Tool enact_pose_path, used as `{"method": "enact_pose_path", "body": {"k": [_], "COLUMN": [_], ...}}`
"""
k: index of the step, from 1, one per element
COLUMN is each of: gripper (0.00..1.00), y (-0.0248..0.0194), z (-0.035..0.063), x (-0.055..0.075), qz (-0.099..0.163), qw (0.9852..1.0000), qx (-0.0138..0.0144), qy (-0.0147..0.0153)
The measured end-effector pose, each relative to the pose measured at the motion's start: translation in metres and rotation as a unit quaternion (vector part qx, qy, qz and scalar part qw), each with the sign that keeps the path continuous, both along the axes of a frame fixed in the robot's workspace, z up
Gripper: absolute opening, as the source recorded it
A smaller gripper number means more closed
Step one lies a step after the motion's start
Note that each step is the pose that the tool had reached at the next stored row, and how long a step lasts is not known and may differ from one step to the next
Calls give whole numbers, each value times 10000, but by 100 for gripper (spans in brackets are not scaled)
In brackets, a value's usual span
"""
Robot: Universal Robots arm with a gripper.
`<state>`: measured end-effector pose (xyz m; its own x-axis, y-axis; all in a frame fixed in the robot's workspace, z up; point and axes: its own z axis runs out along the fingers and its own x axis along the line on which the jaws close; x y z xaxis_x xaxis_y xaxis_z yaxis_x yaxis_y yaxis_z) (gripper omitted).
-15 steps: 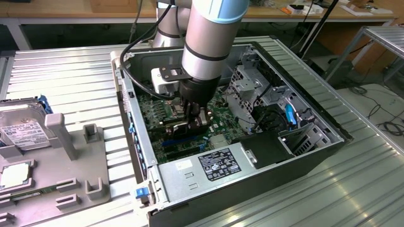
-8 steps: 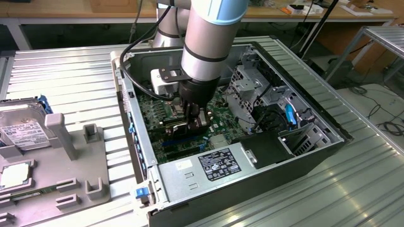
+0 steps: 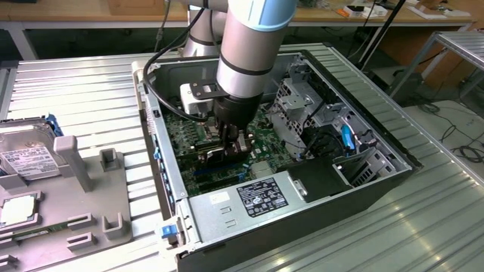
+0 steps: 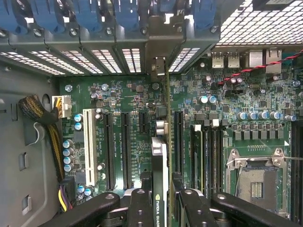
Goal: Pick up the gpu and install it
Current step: 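Insert the gpu into the slot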
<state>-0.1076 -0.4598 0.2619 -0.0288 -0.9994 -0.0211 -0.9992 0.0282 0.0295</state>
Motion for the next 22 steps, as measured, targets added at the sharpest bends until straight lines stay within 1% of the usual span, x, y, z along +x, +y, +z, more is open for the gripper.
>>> {"method": "enact_pose_path", "body": {"k": [13, 18, 22], "gripper": [27, 27, 27], "y": [1, 0, 0], "z": [-2, -17, -52], "x": [0, 0, 0], "qz": [0, 0, 0], "qw": [10000, 10000, 10000], "qx": [0, -2, -2], "qy": [0, 0, 0]}}
